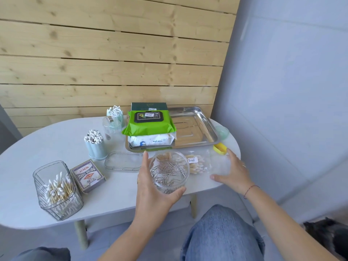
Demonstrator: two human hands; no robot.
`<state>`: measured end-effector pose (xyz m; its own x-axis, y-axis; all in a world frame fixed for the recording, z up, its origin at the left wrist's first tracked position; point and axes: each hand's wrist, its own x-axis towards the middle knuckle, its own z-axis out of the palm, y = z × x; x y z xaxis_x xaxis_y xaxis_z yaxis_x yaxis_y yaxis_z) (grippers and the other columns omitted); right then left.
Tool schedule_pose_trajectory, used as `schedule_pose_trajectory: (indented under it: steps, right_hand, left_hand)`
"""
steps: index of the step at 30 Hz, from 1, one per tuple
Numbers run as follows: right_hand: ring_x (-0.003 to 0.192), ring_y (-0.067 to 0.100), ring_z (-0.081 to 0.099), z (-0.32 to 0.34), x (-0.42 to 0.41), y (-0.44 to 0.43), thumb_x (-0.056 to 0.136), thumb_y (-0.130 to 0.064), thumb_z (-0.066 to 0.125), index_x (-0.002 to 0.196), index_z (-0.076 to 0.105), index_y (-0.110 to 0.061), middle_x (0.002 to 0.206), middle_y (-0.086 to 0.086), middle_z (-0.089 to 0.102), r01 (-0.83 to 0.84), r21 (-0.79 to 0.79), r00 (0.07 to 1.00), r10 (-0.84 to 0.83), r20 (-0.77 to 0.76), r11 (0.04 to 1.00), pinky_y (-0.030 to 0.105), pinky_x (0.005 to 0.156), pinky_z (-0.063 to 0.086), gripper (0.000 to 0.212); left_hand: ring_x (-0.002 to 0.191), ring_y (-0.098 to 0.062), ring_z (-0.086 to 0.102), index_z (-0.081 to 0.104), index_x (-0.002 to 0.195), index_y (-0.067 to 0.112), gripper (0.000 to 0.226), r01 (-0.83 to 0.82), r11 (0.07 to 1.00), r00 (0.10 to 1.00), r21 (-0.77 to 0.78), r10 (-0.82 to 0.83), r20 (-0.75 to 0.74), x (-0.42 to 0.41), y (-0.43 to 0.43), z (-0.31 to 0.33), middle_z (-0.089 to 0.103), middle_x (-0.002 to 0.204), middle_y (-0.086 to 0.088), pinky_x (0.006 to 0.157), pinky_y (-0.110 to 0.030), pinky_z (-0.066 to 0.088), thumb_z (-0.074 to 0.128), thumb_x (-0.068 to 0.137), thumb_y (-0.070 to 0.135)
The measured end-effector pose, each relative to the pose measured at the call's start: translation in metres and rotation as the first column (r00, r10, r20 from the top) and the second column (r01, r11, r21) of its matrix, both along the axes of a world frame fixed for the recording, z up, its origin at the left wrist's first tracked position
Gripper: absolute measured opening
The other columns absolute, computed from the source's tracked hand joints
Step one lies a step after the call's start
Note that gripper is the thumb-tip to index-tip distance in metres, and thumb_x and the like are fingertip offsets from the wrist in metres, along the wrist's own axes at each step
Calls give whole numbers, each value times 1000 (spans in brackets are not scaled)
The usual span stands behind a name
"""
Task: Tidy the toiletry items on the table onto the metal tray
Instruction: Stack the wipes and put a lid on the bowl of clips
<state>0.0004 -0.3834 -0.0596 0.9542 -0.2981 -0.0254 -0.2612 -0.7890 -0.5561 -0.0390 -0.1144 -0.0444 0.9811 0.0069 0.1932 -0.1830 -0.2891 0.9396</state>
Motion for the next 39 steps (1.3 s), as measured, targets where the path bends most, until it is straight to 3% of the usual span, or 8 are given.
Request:
schedule_pose_trajectory:
  steps: [6, 13, 19, 21, 28, 31, 34, 39]
  right_hand:
    - [137, 30, 26, 25, -22, -4, 60, -45, 80, 148, 10, -29, 148, 3, 35, 31, -72, 999, -33, -37, 997, 40, 110, 26, 113]
    - [133, 14, 30, 102, -61, 15, 49, -58, 71, 143, 7, -42, 141, -7, 33, -264, -176, 962, 271, 19, 948, 29, 105, 27, 114]
    - [132, 19, 24, 133, -45, 42, 59, -47, 72, 146, 0, -37, 142, -7, 28, -465, -415, 880, 462, -113, 782, 32, 110, 21, 113]
    - [129, 17, 26, 142, -42, 50, 58, -48, 71, 144, -3, -40, 139, -6, 30, -529, -464, 836, 530, -140, 711, 32, 108, 23, 114]
    - [128, -9, 23, 167, -30, 80, 57, -45, 81, 142, 2, -47, 137, -25, 22, -692, -196, 719, 686, -109, 695, 4, 98, 24, 116]
    - [130, -4, 28, 166, -25, 98, 60, -42, 83, 145, 8, -41, 134, -22, 24, -749, -134, 663, 736, -138, 649, 19, 108, 30, 113]
    - [130, 6, 33, 164, -22, 108, 64, -39, 80, 146, 14, -35, 139, -19, 23, -795, -156, 606, 769, -204, 586, 31, 109, 34, 105]
    - [135, 2, 23, 161, -18, 109, 68, -39, 78, 144, 17, -39, 142, -21, 21, -819, -102, 572, 788, -228, 564, 25, 110, 29, 98]
  left_hand:
    - [133, 4, 30, -1, 141, 54, 126, 20, 1000, 999, -4, -20, 26, -1, -4, 9, 33, 144, 15, 108, -22, 26, 85, 51, 40]
    - [123, 19, 29, -8, 138, 59, 126, 102, 993, 990, 53, -106, 93, -3, -11, 21, 29, 133, 35, 96, 6, 17, 78, 47, 51]
    - [124, 19, 25, -10, 136, 60, 124, 127, 991, 986, 37, -130, 108, -4, -16, 26, 19, 126, 52, 94, 8, 17, 76, 48, 53]
    - [126, 11, 31, -11, 137, 58, 125, 135, 990, 987, 33, -137, 85, -3, -13, 26, 25, 129, 45, 98, 0, 23, 77, 48, 53]
    - [131, -3, 37, -11, 144, 48, 130, 219, 975, 973, 24, -220, 67, -3, -5, 32, 39, 138, 22, 110, -32, 34, 82, 53, 48]
    - [133, -6, 37, -13, 144, 48, 130, 273, 962, 959, 4, -273, 81, -4, -8, 34, 38, 137, 22, 111, -36, 34, 83, 56, 40]
    - [131, -5, 40, -15, 142, 51, 131, 296, 955, 953, -11, -295, 76, -2, -6, 35, 38, 136, 22, 108, -28, 36, 84, 57, 36]
    - [129, 8, 39, -15, 141, 52, 134, 357, 932, 933, -70, -353, 65, 6, 4, 38, 37, 140, 23, 101, -7, 33, 86, 57, 28]
